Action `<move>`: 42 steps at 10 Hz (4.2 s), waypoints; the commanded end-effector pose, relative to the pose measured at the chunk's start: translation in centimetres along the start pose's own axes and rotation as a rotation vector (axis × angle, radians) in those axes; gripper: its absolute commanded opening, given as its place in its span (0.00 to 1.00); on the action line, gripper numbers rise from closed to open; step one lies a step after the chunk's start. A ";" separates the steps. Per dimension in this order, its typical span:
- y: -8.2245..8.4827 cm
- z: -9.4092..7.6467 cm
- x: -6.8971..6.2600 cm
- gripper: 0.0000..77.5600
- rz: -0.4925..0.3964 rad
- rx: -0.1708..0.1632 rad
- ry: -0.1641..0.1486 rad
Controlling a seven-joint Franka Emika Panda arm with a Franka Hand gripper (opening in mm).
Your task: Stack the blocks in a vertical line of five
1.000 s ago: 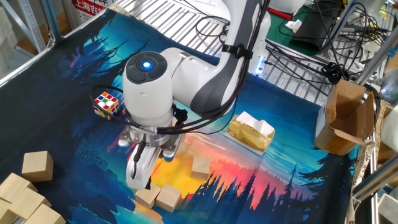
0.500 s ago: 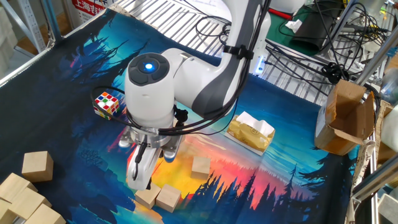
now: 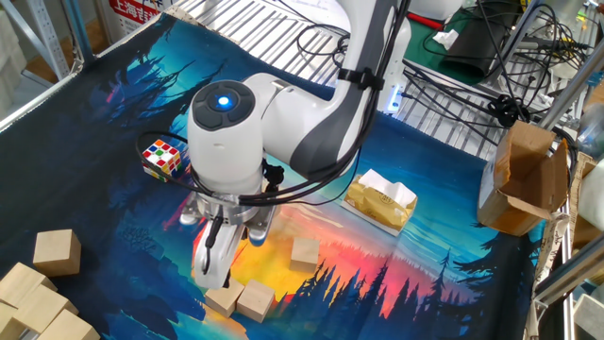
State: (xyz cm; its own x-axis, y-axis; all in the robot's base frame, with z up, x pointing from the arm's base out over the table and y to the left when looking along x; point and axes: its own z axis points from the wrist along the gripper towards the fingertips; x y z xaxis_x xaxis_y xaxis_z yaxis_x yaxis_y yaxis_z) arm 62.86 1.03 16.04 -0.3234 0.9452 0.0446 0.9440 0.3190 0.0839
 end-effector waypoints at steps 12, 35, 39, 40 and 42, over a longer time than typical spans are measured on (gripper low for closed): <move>1.2 2.2 0.0 1.00 0.164 -0.054 0.000; 3.0 5.7 -0.5 1.00 0.176 -0.033 -0.019; 3.0 6.4 -0.7 1.00 0.181 -0.033 -0.019; 2.9 6.7 -0.8 1.00 0.183 -0.033 -0.020; 2.8 7.1 -0.8 1.00 0.180 -0.033 -0.023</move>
State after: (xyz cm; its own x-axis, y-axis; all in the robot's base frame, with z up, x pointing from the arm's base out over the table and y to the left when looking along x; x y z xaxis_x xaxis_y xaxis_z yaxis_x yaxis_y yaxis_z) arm 66.17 1.67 9.28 -0.1469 0.9882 0.0423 0.9842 0.1417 0.1064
